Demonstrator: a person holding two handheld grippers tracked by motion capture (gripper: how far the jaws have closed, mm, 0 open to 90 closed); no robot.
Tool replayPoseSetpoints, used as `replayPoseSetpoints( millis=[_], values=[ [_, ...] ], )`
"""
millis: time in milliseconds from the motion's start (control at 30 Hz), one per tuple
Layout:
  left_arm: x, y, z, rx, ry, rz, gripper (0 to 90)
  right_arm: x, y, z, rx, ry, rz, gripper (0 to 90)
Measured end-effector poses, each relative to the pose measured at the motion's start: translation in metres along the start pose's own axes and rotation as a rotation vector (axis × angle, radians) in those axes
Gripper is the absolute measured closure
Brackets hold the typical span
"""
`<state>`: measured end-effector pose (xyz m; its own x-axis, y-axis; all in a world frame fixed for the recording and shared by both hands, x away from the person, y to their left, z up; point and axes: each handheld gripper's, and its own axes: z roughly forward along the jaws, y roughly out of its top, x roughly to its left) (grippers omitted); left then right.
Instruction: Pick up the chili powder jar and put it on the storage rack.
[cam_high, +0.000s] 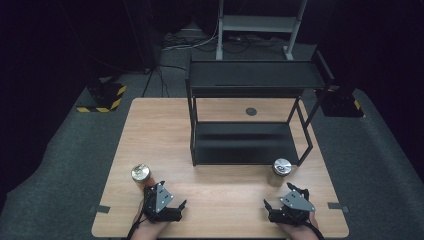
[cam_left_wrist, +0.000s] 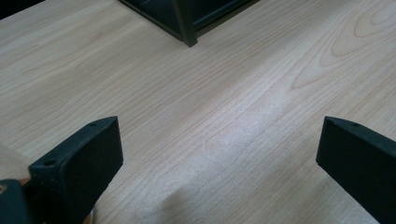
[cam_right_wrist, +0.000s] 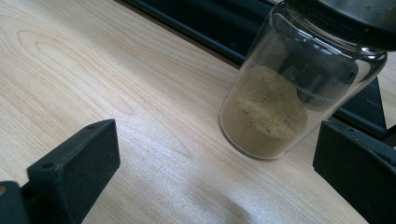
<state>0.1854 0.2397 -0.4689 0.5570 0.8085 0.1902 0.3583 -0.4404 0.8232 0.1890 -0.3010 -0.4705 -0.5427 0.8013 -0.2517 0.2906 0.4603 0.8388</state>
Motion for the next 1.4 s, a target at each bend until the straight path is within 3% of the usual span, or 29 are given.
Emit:
replayPoseSetpoints(
  millis=[200, 867, 1100, 1400],
  values=[
    [0.003, -0.001, 0.000, -0.004, -0.012, -0.008, 1.0, -0.004, -0.002, -0.001, -0.010, 0.015, 0.022, 0.0],
    [0.002, -0.004, -0.002, -0.020, -0.011, 0.002, 1.1, -0.005, 0.001, 0.001, 0.004, 0.014, 0.024, 0.0],
    [0.001, -0.003, -0.005, -0.040, -0.019, 0.018, 1.1, -0.005, 0.000, 0.000, 0.002, 0.017, 0.022, 0.0],
    [0.000, 0.001, -0.017, -0.110, -0.049, 0.025, 1.1, -0.006, -0.001, 0.000, -0.006, 0.018, 0.030, 0.0]
  ],
)
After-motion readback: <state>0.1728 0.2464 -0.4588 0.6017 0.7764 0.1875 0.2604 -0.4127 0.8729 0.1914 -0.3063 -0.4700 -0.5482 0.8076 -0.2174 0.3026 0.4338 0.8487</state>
